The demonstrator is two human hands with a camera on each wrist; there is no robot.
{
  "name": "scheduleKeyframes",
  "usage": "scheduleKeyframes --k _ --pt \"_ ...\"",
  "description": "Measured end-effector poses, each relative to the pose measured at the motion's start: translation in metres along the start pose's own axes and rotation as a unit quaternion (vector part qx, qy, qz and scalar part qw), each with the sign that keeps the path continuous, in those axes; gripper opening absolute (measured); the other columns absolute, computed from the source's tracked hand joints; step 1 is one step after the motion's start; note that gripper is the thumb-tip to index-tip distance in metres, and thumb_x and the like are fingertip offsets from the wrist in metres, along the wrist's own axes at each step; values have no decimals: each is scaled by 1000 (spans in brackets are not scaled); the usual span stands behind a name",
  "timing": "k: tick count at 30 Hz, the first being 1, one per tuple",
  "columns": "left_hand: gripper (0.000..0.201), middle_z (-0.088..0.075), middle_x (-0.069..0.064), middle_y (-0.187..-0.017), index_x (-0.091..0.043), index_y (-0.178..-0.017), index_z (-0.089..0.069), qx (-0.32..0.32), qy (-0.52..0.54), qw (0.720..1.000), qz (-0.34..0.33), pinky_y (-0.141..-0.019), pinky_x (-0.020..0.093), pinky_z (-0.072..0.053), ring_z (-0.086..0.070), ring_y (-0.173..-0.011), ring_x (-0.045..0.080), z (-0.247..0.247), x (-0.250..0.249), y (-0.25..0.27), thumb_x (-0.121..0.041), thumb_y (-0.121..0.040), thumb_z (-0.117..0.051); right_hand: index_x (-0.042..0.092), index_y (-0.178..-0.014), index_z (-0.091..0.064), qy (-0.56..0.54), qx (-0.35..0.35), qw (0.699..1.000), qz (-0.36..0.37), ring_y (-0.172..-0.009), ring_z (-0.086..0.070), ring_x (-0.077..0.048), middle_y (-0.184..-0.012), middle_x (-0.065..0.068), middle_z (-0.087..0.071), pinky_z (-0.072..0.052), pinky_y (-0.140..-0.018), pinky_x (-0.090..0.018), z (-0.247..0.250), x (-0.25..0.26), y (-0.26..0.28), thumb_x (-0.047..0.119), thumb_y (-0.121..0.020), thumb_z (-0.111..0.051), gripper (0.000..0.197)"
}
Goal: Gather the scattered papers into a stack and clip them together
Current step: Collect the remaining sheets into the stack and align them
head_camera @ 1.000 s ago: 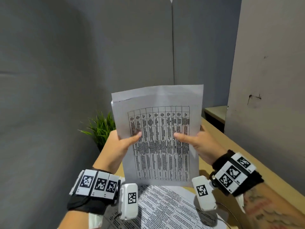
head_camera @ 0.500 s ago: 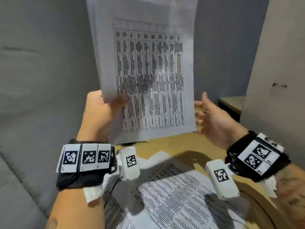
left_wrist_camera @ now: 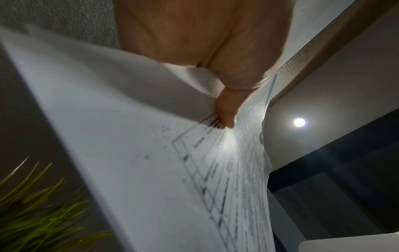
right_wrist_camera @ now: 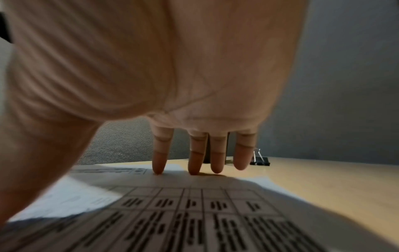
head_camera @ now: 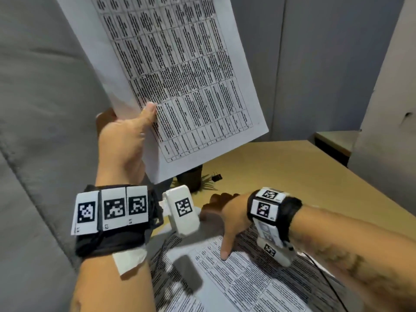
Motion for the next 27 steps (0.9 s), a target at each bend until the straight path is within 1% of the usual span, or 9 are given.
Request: scheduleKeyframes --k 3,5,8,11,13,19,22,24,27 --pt "24 -66 8 -80 0 -81 -63 0 18 1000 5 -101 46 -50 -68 -94 22 3 2 -2 -21 -84 -73 23 -157 -17 -33 44 998 -16 -140 -39 -33 -154 -9 -41 -32 -115 -50 0 10 -14 61 -71 -78 112" --pt "36 -66 12 -83 6 -92 -63 -4 34 999 1 -100 47 -50 -68 -96 25 6 2 -3 -24 -81 -78 18 -155 -21 -71 93 992 -53 -138 -42 -37 -149 -18 -44 -36 -112 -50 -1 12 -15 55 -68 -82 114" --pt "26 -68 13 -82 2 -86 -62 -2 40 999 5 -98 45 -52 -71 -98 27 7 2 -5 -20 -83 -76 2 -146 -37 -99 137 982 -81 -136 -43 -38 -141 -27 -47 -38 -107 -42 -2 7 -6 41 -92 -65 73" --pt "18 -71 4 -75 -4 -77 -62 -12 34 999 3 -87 30 -55 -72 -83 14 7 1 -2 -15 -86 -72 5 -138 -52 -78 18 995 -62 -127 -53 -31 -139 -14 -56 -42 -98 -36 4 -7 3 40 -93 -63 57" --pt "19 -72 2 -73 -5 -74 -62 -13 34 999 2 -84 29 -55 -72 -81 13 7 0 -2 -15 -86 -72 8 -134 -55 -70 -54 994 -65 -123 -56 -27 -135 -10 -59 -41 -94 -31 10 -20 18 45 -93 -61 56" --pt "17 -75 -2 -68 -5 -75 -64 0 48 999 5 -80 30 -58 -74 -80 13 5 -4 1 -14 -88 -69 33 -96 -69 -283 -200 938 16 -100 -69 -23 -108 3 -73 -55 -90 -35 10 -86 15 27 -88 -74 11" --pt "19 -74 -3 -65 -5 -73 -64 4 47 999 2 -76 24 -57 -73 -76 10 4 -4 1 -14 -89 -67 30 -97 -72 -312 -199 929 9 -93 -70 -16 -103 1 -75 -56 -85 -29 -1 -85 11 27 -87 -75 10" --pt "19 -73 -5 -62 -6 -73 -63 5 49 999 -5 -70 19 -55 -72 -72 6 3 -5 2 -13 -90 -67 33 -98 -71 -293 -182 939 -2 -89 -68 -13 -101 4 -74 -55 -84 -28 -4 -70 9 41 -82 -77 19" --pt "16 -75 -3 -67 -4 -78 -64 9 56 998 2 -71 21 -56 -74 -76 10 3 -3 2 -14 -89 -67 24 -114 -63 -212 -116 969 -57 -96 -64 -17 -105 5 -67 -54 -91 -36 -3 -41 9 68 -68 -76 65"
Point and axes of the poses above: each hand's wrist, its own y-axis away from the middle knuckle, its own z-axis out of the back of the hand, x = y × z, the point moved 3 cm from there along -y, towards the middle knuckle
